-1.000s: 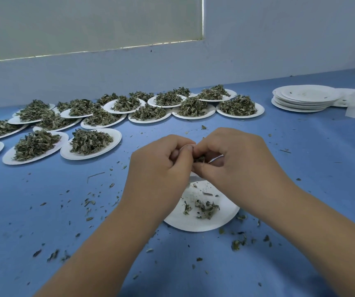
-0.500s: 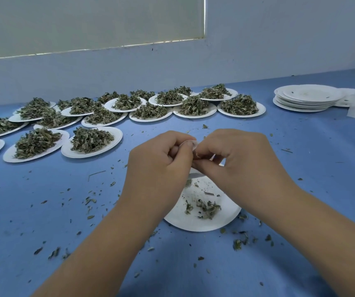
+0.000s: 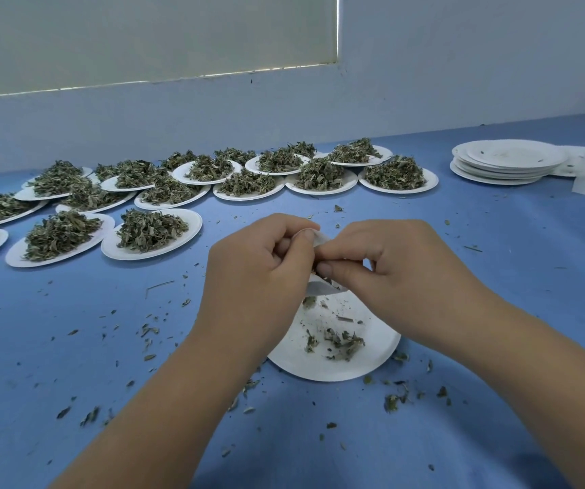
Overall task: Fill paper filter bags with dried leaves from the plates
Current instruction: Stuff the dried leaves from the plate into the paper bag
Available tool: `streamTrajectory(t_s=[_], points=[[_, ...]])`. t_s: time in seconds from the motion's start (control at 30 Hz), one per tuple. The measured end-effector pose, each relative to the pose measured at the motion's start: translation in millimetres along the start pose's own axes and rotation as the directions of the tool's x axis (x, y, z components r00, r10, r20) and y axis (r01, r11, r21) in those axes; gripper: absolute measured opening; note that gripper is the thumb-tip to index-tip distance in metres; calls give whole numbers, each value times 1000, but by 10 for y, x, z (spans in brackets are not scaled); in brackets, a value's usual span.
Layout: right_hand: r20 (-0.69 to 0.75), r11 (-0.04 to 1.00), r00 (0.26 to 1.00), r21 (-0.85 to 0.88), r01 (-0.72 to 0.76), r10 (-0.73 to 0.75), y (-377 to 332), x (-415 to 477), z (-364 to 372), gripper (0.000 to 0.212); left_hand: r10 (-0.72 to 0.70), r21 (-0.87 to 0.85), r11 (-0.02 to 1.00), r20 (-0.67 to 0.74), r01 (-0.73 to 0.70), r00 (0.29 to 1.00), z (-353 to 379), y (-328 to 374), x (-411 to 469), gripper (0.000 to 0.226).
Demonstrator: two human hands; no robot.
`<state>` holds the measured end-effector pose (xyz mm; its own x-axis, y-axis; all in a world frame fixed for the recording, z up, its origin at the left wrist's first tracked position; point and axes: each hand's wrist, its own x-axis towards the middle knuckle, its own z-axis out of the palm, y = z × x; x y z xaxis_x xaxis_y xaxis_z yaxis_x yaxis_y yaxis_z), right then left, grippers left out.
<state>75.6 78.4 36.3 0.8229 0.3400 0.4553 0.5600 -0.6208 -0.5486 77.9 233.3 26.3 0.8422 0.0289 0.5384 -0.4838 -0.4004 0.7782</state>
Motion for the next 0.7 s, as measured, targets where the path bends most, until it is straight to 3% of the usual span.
streamTrajectory(t_s=[0.2,0.37,0.57,0.7], points=[[-114,998,992,-12,-57,55,-4,29,26,6,-16,-5,1000,12,16,1000,9,22,-7,22],[-206,979,957,70,-194,204,46,63,86,26,10,3,1000,21,-10,1000,-2,31,-8,23],[68,872,906,251,-421,418,78,212,52,35,27,34,999,50,-29,998,-9,51,-12,29],[292,846,873,260,-465,390,40,337,28,18,28,46,998,46,-30,999,-23,38,4,25]])
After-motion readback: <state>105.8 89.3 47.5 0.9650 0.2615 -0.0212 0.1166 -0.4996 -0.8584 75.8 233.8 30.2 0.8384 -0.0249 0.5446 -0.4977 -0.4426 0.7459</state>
